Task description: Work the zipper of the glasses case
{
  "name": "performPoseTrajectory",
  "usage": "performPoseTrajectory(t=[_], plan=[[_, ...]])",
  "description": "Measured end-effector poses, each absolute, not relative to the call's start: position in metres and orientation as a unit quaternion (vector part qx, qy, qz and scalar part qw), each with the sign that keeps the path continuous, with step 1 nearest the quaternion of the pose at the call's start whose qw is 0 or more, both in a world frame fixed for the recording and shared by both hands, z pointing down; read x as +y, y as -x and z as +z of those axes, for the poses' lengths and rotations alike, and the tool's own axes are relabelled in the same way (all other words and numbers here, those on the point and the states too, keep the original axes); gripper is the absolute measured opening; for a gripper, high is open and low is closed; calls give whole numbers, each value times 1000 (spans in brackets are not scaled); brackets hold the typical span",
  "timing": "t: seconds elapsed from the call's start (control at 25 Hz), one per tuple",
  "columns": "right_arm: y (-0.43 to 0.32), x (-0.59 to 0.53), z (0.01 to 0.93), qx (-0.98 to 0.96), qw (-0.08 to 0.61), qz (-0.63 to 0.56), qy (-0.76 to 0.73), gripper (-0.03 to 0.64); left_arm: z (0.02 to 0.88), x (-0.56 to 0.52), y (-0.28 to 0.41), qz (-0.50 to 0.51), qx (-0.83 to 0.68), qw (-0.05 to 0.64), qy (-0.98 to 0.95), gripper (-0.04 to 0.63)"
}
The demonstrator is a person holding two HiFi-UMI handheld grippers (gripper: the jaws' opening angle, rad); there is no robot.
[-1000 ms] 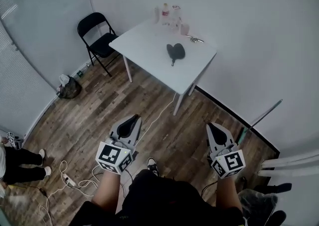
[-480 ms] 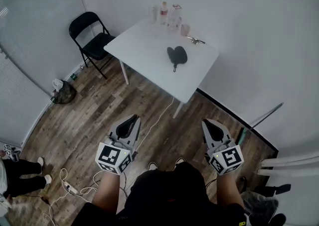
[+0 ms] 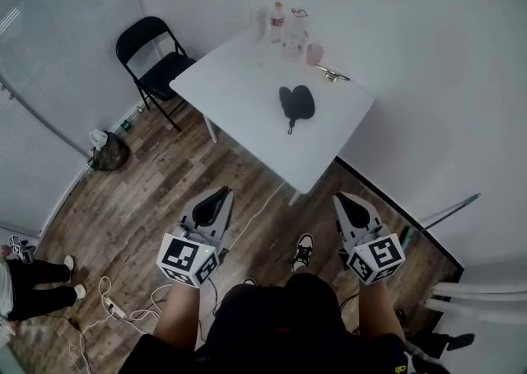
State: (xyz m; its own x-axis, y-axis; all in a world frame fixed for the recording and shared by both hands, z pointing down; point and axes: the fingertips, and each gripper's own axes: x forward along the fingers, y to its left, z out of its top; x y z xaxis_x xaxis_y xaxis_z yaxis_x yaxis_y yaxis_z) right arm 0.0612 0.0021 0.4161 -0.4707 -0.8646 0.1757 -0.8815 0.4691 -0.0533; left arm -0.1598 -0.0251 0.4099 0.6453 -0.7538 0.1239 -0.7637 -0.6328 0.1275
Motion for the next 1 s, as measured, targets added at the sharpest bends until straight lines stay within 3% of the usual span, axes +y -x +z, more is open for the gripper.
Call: performPoseTrajectory(t=[0.68,1.0], plan=[[-222,-162,432,-884,61,91,-454,21,407,-168,15,28,-493,115,-862,48],[-228,-211,452,-880,63,113,-458,23,423,-205,5,43,-495,135,-857,48]])
